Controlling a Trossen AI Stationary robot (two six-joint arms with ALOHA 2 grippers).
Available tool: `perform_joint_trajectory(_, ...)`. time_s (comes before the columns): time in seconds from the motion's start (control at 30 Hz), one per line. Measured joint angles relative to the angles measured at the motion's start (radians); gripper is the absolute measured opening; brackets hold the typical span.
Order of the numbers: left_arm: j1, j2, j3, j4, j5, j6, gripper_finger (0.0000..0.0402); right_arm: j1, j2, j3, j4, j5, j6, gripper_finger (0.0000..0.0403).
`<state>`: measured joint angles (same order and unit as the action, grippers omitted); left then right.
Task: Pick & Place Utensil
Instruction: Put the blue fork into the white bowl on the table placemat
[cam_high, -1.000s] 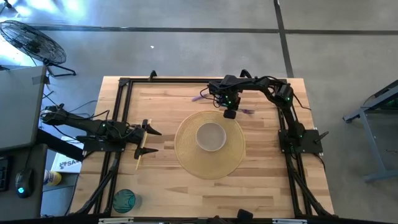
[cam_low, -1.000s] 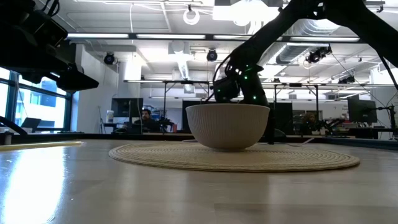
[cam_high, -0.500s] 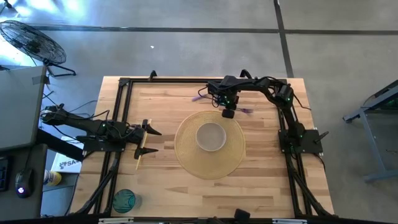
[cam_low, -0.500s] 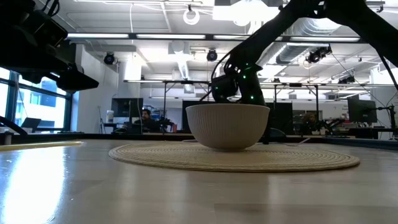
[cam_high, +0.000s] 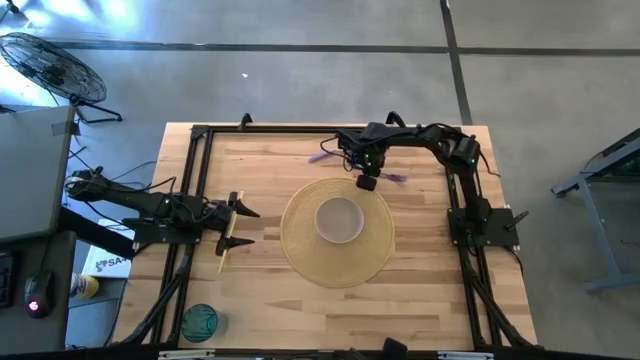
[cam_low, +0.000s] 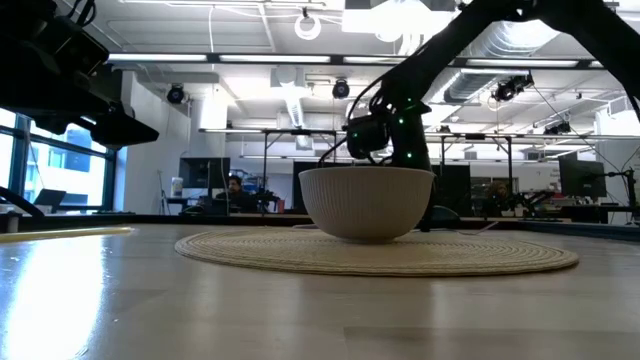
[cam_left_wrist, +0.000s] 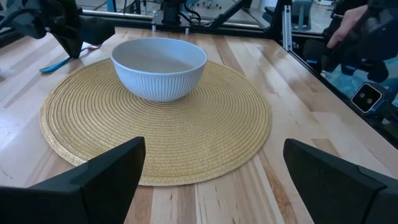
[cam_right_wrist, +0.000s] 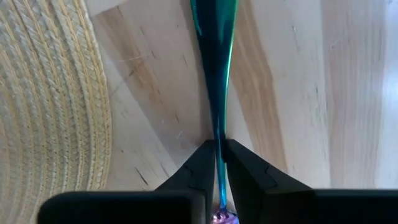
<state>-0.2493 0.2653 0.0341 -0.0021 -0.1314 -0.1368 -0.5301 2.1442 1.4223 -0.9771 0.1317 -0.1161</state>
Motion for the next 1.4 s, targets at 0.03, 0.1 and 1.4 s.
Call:
perform_joint_trajectory(0.03,0.0,0.0,0.0,0.0,0.0,0.0,0.0378,-0.001,-0.007,-0.013,0.01,0.007,0.011,0.0027)
perform_joint_trajectory(0.1,0.0,0.0,0.0,0.0,0.0,0.0,0.0378,0.002,-0.023,-0.035,0.029,0.025,0.016,0.0019)
perform_joint_trajectory(1.4,0.0,0.0,0.0,0.0,0.0,0.0,0.0378,0.502,-0.549,-0.067,0.356,0.08,0.343,0.0018)
